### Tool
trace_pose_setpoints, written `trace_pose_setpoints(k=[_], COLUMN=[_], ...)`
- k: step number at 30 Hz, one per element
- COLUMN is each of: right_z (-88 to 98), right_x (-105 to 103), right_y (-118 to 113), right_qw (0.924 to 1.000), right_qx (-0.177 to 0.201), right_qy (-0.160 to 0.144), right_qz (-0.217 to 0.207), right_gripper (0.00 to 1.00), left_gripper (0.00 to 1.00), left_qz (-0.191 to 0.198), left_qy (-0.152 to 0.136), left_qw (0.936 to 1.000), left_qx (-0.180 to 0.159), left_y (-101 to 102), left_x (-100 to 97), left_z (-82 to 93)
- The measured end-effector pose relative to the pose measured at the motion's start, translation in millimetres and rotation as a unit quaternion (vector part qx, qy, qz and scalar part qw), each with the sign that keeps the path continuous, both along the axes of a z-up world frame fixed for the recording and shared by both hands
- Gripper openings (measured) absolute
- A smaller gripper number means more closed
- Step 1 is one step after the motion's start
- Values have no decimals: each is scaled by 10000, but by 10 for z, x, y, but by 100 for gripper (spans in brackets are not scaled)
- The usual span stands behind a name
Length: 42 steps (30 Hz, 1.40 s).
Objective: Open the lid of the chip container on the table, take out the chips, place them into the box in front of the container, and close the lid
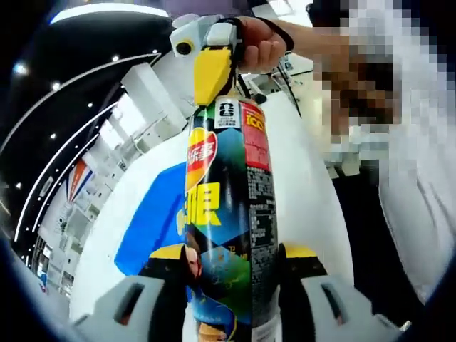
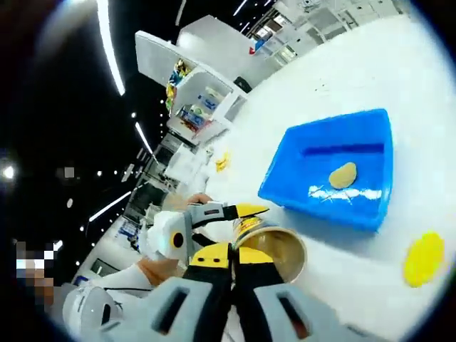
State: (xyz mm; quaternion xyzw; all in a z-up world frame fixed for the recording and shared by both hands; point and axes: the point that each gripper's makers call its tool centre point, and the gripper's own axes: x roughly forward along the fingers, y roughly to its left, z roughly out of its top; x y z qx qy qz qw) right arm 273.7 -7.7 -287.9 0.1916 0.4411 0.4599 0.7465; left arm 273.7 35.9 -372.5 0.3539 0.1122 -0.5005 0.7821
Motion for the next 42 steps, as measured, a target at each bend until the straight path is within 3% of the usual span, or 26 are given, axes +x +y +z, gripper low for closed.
trace_pose_setpoints(k=[5,10,16,19,22,26,28,31,33,42], right_z=[118,231,338,381,413,419,400,311,289,244], right_x=[78,79,74,32,3,-12,-22,-40,-47,-84], right_y=[-95,-148,-194,-151,-77,-17,23,83,135,338], right_qw=[9966,9921,9811,9716,9671,9601,9580,9551,9575,9534], right_qx=[-772,-1191,-1828,-2188,-2343,-2557,-2615,-2684,-2606,-2622], right_qy=[-277,-360,-567,-764,-811,-893,-904,-918,-849,-967], right_qz=[122,153,297,479,575,703,758,859,900,1139], right_gripper=[1,1,1,1,1,2,2,2,2,3], left_gripper=[50,50,50,50,50,50,50,50,50,50], left_qz=[195,374,574,675,737,790,798,831,860,900], left_qy=[-14,-180,-137,-97,-61,153,183,262,392,436], left_qw=[9990,9956,9843,9771,9704,9570,9540,9486,9401,9282], left_qx=[-411,-841,-1663,-2015,-2298,-2787,-2883,-3041,-3275,-3583], left_y=[-171,-314,-500,-570,-620,-704,-717,-720,-720,-663], left_x=[40,81,51,54,60,37,37,39,22,23], left_z=[70,151,241,245,254,265,244,179,163,157])
